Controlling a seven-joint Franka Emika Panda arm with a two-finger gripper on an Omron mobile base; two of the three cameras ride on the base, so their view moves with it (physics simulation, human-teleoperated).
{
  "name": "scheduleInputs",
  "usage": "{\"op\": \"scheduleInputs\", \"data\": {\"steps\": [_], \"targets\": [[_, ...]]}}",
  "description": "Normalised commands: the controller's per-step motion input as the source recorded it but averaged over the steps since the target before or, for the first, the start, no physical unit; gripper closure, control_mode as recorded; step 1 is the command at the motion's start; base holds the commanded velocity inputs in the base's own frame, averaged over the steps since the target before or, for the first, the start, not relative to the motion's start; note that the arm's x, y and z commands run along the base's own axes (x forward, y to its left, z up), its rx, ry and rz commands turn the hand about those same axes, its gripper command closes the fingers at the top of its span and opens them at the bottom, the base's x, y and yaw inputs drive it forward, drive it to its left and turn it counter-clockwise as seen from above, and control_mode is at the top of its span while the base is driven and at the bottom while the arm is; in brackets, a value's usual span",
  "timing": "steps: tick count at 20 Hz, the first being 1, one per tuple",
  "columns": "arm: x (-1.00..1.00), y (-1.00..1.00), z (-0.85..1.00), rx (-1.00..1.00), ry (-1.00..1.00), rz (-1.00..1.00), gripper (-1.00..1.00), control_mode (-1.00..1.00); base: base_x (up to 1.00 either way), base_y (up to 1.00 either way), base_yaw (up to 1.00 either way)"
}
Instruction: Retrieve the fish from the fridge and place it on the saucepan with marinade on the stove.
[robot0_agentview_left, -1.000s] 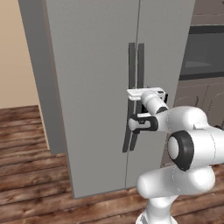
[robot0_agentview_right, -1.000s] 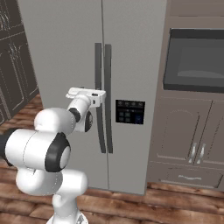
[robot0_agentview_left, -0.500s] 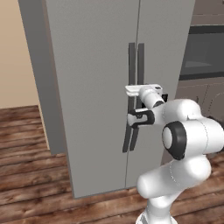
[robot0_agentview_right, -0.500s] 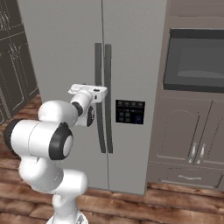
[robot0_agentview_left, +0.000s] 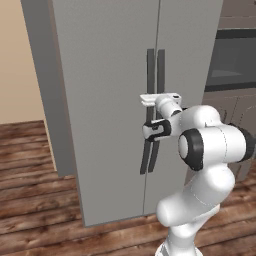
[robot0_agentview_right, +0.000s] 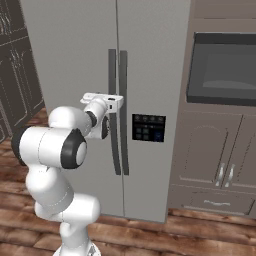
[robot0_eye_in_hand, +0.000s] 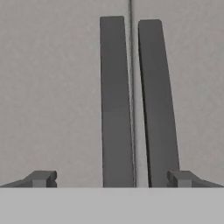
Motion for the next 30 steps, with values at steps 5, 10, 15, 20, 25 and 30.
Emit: {"op": "scheduleInputs", "data": {"steps": [5,10,15,20,25,30], "targets": [[0.27,0.08,0.0,0.0,0.0,0.0,-1.0,-1.0,0.0,0.0,0.0],[0.19,0.16,0.0,0.0,0.0,0.0,-1.0,-1.0,0.0,0.0,0.0],[0.12,0.17,0.0,0.0,0.01,0.0,-1.0,-1.0,0.0,0.0,0.0],[0.09,0.17,0.0,0.0,0.04,0.0,-1.0,-1.0,0.0,0.0,0.0],[0.23,0.0,0.0,0.0,0.0,0.0,-1.0,-1.0,0.0,0.0,0.0],[0.15,-0.12,0.0,0.0,0.0,0.0,-1.0,-1.0,0.0,0.0,0.0]]}}
